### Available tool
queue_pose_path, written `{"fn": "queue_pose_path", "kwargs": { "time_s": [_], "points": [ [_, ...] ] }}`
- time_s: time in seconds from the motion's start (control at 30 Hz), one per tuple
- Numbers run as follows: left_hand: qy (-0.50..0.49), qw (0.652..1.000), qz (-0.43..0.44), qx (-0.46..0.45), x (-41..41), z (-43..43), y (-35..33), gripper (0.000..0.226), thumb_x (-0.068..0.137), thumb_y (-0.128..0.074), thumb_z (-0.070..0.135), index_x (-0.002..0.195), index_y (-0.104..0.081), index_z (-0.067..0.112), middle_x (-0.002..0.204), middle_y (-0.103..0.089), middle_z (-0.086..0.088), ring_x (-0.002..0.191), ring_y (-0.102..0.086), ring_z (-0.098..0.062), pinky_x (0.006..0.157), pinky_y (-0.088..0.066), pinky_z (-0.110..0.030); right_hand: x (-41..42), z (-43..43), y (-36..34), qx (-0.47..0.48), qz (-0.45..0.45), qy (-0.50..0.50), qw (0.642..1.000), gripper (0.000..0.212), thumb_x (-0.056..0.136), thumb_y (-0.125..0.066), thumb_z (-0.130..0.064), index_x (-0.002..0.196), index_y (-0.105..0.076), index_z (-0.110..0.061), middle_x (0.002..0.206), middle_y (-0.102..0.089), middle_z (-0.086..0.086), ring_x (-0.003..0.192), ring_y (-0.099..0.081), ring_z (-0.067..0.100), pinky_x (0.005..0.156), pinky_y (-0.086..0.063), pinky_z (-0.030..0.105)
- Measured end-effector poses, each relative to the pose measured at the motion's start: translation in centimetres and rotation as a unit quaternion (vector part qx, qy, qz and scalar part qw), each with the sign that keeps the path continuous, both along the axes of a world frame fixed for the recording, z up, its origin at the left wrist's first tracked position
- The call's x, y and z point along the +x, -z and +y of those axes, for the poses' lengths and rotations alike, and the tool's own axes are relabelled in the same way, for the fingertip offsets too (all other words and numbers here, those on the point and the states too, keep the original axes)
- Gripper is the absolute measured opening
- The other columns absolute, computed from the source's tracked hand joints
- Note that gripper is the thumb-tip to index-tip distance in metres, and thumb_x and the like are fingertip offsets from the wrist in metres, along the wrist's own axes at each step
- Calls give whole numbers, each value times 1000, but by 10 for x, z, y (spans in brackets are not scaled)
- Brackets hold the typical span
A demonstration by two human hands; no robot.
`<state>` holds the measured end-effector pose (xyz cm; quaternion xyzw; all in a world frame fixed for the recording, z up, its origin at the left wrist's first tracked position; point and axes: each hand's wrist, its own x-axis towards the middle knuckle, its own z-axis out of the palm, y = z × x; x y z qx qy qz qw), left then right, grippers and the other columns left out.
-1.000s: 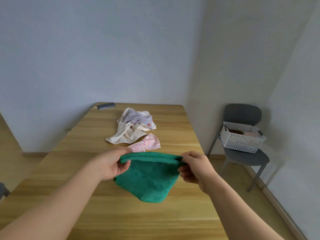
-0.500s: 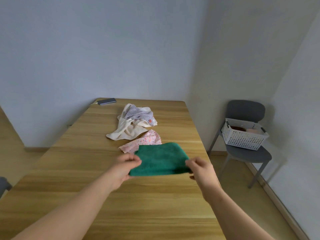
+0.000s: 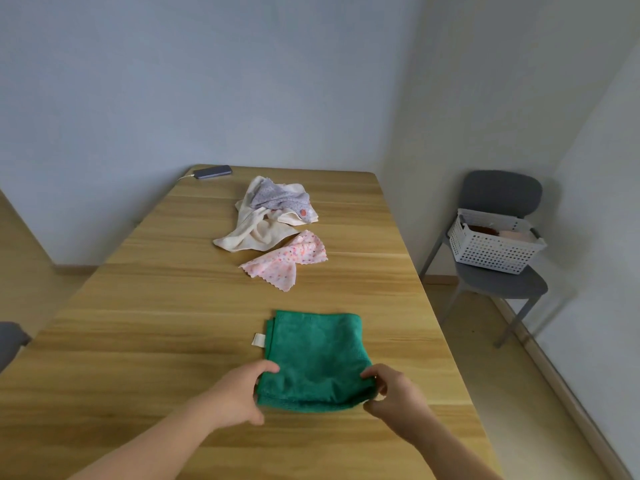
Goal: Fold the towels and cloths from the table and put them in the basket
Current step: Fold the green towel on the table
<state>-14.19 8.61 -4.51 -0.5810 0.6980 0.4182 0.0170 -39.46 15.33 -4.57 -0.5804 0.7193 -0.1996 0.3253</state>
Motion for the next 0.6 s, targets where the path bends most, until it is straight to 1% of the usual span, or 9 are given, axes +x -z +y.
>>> {"fn": "queue_pose_path", "kwargs": {
  "time_s": [0.07, 0.13, 0.2, 0.27, 0.33, 0.37, 0.43, 0.5, 0.6],
  "points": [
    [-1, 995, -12, -95, 6, -1, 6, 52, 77, -72, 7, 113, -51, 37, 133, -52, 4, 83, -59, -2, 70, -49, -14, 2, -2, -1, -46, 63, -20, 997, 25, 81, -68, -21, 95, -54, -36, 82, -45, -20, 86, -42, 2, 67, -37, 9],
    [-25, 989, 0, -147, 11, -2, 5, 36, 80, -70, 12, 92, -52, 40, 124, -58, 7, 70, -56, 0, 60, -42, -10, 4, -3, -1, -64, 98, -48, 992, 15, 82, -68, -26, 93, -60, -32, 88, -42, -20, 94, -40, 6, 77, -36, 12],
    [-27, 988, 24, -148, 13, -3, 4, 28, 81, -71, 18, 85, -53, 39, 115, -57, 8, 72, -54, -2, 64, -40, -10, 6, -4, -1, -60, 99, -69, 991, 16, 82, -63, -25, 85, -52, -36, 103, -43, -20, 104, -37, 6, 90, -35, 19],
    [-37, 988, 56, -140, 14, -7, 5, 20, 81, -71, 25, 92, -56, 34, 110, -49, 13, 93, -53, -4, 83, -40, -14, 8, -7, -4, -32, 24, -38, 998, 22, 84, -58, -20, 79, -44, -36, 109, -47, -17, 104, -40, 6, 92, -37, 24],
    [-84, 985, 117, -95, 14, -10, 2, 18, 83, -68, 25, 97, -57, 27, 109, -46, 20, 106, -50, -6, 95, -37, -19, 12, -10, -8, -7, -117, 20, 993, 11, 84, -57, -16, 82, -49, -24, 93, -55, -6, 86, -48, 10, 76, -40, 25],
    [-111, 980, 153, -58, 14, -12, 1, 14, 85, -66, 25, 97, -59, 27, 110, -50, 20, 107, -52, -8, 93, -39, -21, 14, -11, -11, -1, -183, 41, 982, 7, 83, -58, -17, 84, -52, -19, 85, -57, -3, 80, -50, 12, 71, -40, 24],
    [-150, 971, 187, -2, 12, -11, -2, 10, 89, -60, 30, 98, -58, 30, 106, -60, 13, 98, -55, -7, 78, -43, -22, 16, -13, -9, 13, -250, 55, 967, 15, 82, -64, -16, 94, -56, -15, 87, -64, -1, 83, -58, 14, 73, -46, 23],
    [-176, 965, 192, 24, 11, -11, 1, 15, 91, -56, 35, 104, -55, 28, 104, -59, 12, 92, -53, -6, 76, -40, -24, 18, -15, -5, 43, -240, 40, 969, 36, 76, -72, -10, 109, -57, -16, 98, -67, 0, 92, -64, 13, 80, -52, 22],
    [-194, 960, 196, 39, 9, -12, 6, 29, 92, -51, 37, 119, -51, 26, 105, -56, 14, 100, -49, -12, 94, -37, -34, 20, -18, 4, 78, -125, -5, 989, 55, 72, -71, -10, 120, -51, -27, 108, -64, -7, 100, -61, 8, 84, -50, 17]
  ]
}}
